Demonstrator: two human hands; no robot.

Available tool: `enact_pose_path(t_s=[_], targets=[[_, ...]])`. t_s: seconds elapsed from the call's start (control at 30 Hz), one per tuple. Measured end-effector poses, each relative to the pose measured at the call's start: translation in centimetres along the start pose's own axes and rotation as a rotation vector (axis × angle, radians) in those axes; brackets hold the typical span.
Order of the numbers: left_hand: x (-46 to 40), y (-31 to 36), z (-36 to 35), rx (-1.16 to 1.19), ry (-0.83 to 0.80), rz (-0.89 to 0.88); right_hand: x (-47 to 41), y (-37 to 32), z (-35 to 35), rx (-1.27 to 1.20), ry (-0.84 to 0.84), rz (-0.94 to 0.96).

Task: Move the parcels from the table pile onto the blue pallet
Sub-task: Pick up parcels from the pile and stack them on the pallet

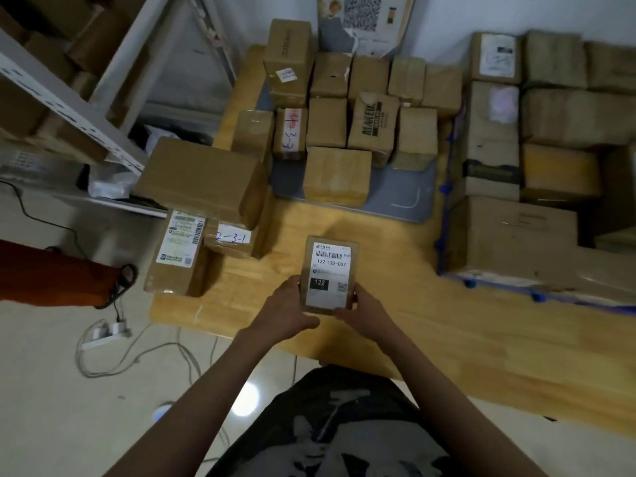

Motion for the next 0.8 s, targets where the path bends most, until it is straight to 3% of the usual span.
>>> enact_pose_path(t_s=[0.33, 0.8], targets=[[9.7, 1.0, -5.6, 0.062, 0.072, -0.151, 12.8, 4.8, 0.4, 0.020, 0.143, 0.171], [18.1, 9.5, -16.2, -0.223, -0.108, -0.419, 25.9, 17.2, 5.7, -0.080, 0.307, -0.039]])
Point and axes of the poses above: each hand's wrist, its own x-axis away from the middle knuckle, its own z-axis out of the back of the hand, y = z × x, the point moved 1 cm from there along -x, towards the middle knuckle, and after that the axes turned 2 degrees about y, right-handed, at the moved point
